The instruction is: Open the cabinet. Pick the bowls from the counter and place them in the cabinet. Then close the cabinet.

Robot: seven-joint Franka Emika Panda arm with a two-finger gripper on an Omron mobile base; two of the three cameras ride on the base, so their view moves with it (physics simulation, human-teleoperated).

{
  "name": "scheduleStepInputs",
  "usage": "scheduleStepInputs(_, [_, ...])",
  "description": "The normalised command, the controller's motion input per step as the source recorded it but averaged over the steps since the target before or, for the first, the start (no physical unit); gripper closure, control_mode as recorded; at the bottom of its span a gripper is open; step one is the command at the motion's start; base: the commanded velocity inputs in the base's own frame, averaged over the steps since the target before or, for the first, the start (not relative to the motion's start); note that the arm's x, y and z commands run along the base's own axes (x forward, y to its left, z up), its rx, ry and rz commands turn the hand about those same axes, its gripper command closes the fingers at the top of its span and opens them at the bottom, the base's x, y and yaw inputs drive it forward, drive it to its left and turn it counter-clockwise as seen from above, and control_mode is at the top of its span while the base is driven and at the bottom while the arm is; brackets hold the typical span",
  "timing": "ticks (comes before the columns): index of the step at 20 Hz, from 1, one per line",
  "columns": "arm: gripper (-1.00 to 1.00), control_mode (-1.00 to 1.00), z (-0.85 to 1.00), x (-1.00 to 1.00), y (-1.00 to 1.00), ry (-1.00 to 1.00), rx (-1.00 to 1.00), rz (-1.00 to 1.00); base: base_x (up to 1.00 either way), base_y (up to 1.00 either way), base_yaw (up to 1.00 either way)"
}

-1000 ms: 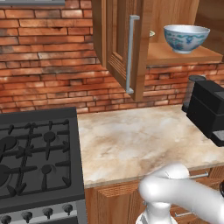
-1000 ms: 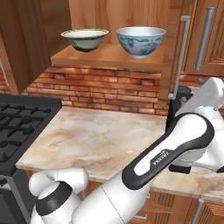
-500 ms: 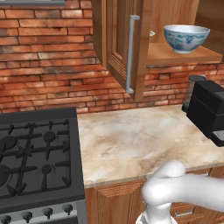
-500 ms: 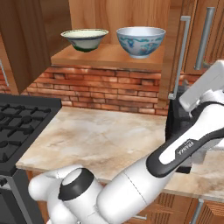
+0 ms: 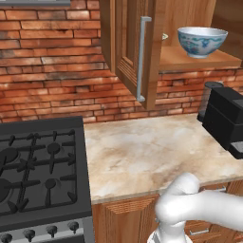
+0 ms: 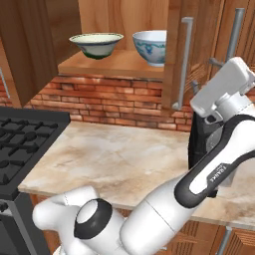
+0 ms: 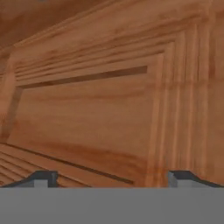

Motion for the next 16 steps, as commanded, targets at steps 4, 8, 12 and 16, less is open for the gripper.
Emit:
scheduleStepInputs(4, [-1.0,-1.0,0.0,-0.34,1.0,-0.3,-0.04,-0.05,0.0,0.0,0.0])
scheduleStepInputs(8, [-1.0,-1.0,-0.01,-0.07,1.0,-0.32,-0.13,-0.31,0.0,0.0,0.0])
scheduleStepInputs(12, [-1.0,-1.0,0.0,0.32,1.0,-0.14,-0.09,-0.44,0.0,0.0,0.0])
scheduleStepInputs(16, [-1.0,-1.0,0.0,0.54,1.0,-0.11,-0.15,-0.52,0.0,0.0,0.0])
